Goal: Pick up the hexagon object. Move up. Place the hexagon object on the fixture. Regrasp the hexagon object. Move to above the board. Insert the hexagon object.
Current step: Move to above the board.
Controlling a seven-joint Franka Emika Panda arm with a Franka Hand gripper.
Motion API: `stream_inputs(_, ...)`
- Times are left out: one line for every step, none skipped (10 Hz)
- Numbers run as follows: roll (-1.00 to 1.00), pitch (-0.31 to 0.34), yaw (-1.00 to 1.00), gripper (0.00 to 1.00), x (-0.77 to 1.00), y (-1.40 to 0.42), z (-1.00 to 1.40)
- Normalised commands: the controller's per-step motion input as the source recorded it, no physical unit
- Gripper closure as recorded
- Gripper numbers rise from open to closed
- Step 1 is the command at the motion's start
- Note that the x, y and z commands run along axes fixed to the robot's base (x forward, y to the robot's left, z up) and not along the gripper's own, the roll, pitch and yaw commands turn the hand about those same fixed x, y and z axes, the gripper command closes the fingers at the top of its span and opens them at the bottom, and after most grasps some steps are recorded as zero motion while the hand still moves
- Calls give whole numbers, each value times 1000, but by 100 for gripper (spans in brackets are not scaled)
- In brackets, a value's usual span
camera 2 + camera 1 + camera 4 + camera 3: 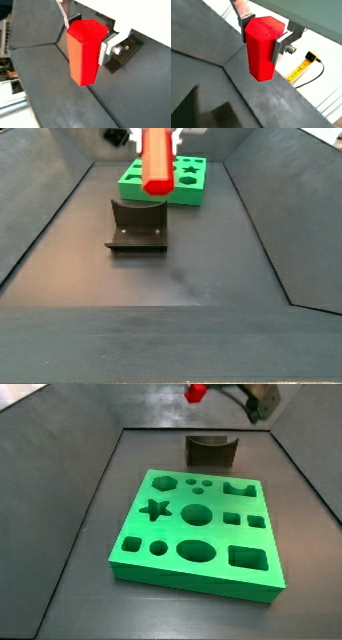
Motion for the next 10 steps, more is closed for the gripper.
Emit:
stream_inputs(-121, -18, -193, 100, -227, 30, 1000)
stream_inputs(-136, 31, -169, 100, -210, 31, 1000)
stream_inputs(-140, 61, -143, 100, -184, 30, 929)
stream_inputs(-132, 79, -111, 100, -135, 25, 741)
stream_inputs(-117, 95, -78, 100, -93, 18, 547)
stream_inputs(-107, 107, -60, 100, -75, 11, 415)
stream_inputs(-1000, 38, -171, 100, -206, -1000, 299)
stream_inputs(-1000, 38, -163, 100, -198, -1000, 272)
stream_inputs(-1000, 47, -161, 100, -204, -1000, 288)
stream_inputs(-1000, 60, -158, 100, -205, -1000, 280)
